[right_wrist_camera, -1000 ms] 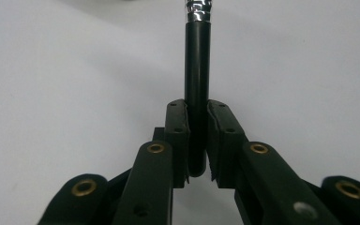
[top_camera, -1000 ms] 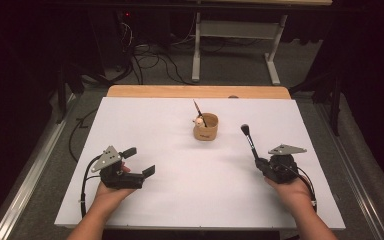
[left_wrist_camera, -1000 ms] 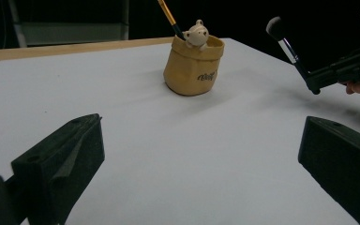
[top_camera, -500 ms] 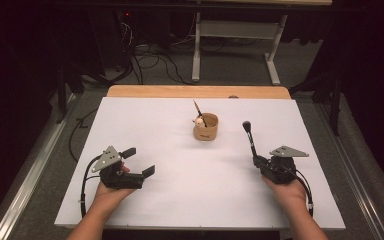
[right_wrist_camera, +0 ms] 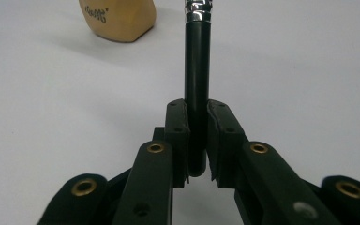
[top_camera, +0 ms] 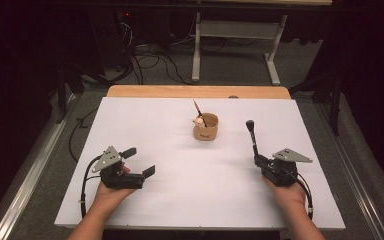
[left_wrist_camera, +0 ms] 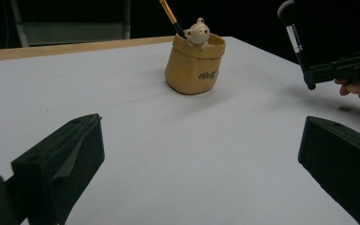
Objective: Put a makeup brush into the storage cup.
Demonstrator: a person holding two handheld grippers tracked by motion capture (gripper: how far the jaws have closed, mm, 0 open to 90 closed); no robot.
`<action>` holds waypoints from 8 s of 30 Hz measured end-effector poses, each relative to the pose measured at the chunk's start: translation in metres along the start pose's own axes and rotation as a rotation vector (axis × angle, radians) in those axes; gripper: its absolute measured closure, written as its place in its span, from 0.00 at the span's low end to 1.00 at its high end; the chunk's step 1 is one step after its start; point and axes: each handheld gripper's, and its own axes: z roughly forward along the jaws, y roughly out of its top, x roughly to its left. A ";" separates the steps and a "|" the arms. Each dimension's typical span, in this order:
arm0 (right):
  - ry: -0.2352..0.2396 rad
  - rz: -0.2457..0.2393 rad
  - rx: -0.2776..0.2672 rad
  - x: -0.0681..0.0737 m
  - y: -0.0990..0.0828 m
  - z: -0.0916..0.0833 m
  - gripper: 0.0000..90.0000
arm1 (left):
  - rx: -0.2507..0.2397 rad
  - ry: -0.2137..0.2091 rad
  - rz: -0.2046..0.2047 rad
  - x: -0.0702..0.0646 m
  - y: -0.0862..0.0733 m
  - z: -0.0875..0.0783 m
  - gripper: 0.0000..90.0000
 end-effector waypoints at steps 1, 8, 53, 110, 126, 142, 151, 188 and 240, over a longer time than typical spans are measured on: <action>0.001 -0.002 -0.013 0.000 0.000 0.000 0.91 | 0.001 -0.002 -0.001 0.000 0.000 0.000 0.01; 0.004 -0.014 -0.054 0.005 -0.001 -0.001 0.91 | 0.002 -0.006 0.002 -0.001 0.000 0.001 0.01; 0.030 -0.057 -0.171 0.013 -0.008 -0.001 0.91 | 0.006 -0.004 -0.014 -0.001 -0.002 0.003 0.01; 0.200 -0.212 -0.268 0.080 0.022 0.022 0.91 | 0.007 -0.050 -0.013 -0.026 0.017 0.031 0.00; 0.193 -0.226 -0.271 0.082 0.021 0.022 0.91 | -0.022 -0.085 -0.033 -0.033 0.030 0.064 0.00; 0.207 -0.251 -0.272 0.091 0.021 0.025 0.91 | -0.036 -0.120 -0.033 -0.041 0.030 0.060 0.00; 0.220 -0.253 -0.280 0.095 0.024 0.027 0.91 | -0.023 -0.114 -0.028 -0.040 0.027 0.062 0.00; 0.264 -0.295 -0.301 0.121 0.026 0.028 0.91 | -0.031 -0.150 -0.036 -0.049 0.025 0.060 0.02; 0.271 -0.286 -0.315 0.123 0.024 0.027 0.91 | -0.045 -0.184 -0.052 -0.052 0.034 0.074 0.14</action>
